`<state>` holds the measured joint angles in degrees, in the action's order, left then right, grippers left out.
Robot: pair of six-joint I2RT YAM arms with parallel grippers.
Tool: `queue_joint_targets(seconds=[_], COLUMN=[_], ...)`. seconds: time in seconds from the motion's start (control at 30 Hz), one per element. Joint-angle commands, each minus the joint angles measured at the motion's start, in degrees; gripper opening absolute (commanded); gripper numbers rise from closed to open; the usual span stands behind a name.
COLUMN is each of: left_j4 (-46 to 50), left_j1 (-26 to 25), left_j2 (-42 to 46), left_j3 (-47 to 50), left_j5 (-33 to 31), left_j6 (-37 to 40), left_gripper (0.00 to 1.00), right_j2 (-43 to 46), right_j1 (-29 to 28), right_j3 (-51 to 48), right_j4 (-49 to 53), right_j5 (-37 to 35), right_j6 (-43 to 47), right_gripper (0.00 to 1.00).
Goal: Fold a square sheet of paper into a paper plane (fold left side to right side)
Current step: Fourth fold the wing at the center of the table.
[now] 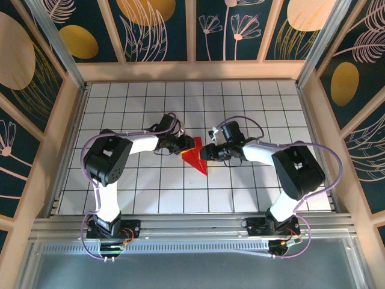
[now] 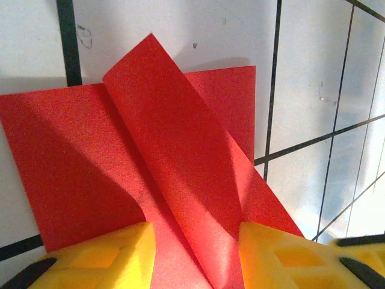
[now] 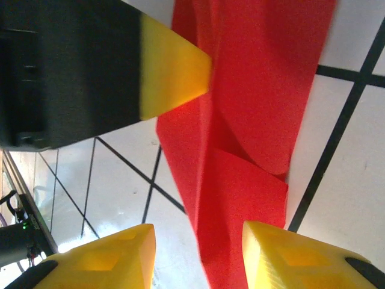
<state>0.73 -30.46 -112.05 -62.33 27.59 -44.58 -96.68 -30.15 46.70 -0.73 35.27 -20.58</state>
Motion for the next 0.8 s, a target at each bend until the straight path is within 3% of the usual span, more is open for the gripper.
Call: queue_joint_targets(seconds=[0.0, 0.23, 0.6, 0.77], left_j4=[3.8, 3.8, 3.8, 3.8], left_j1=[0.0, 0.0, 0.1, 0.1], left_j2=[-1.9, -1.8, -1.9, -1.8], left_j3=[0.1, 0.0, -0.1, -0.1], left_j5=[-3.7, -3.6, -3.6, -3.5], left_j6=[0.8, 0.8, 0.8, 0.7], left_gripper=[0.42, 0.41, 0.42, 0.42], right_j2=[-2.2, -4.1, -5.2, -5.9], right_j1=[-0.8, -0.9, -0.9, -0.9], right_j3=[2.8, 3.5, 4.5, 4.6], right_j4=[-2.9, -3.4, 0.5, 2.0], right_j5=[1.3, 0.8, -2.4, -4.2], right_j6=[-1.0, -0.7, 1.0, 1.8], right_gripper=[0.41, 0.32, 0.07, 0.03])
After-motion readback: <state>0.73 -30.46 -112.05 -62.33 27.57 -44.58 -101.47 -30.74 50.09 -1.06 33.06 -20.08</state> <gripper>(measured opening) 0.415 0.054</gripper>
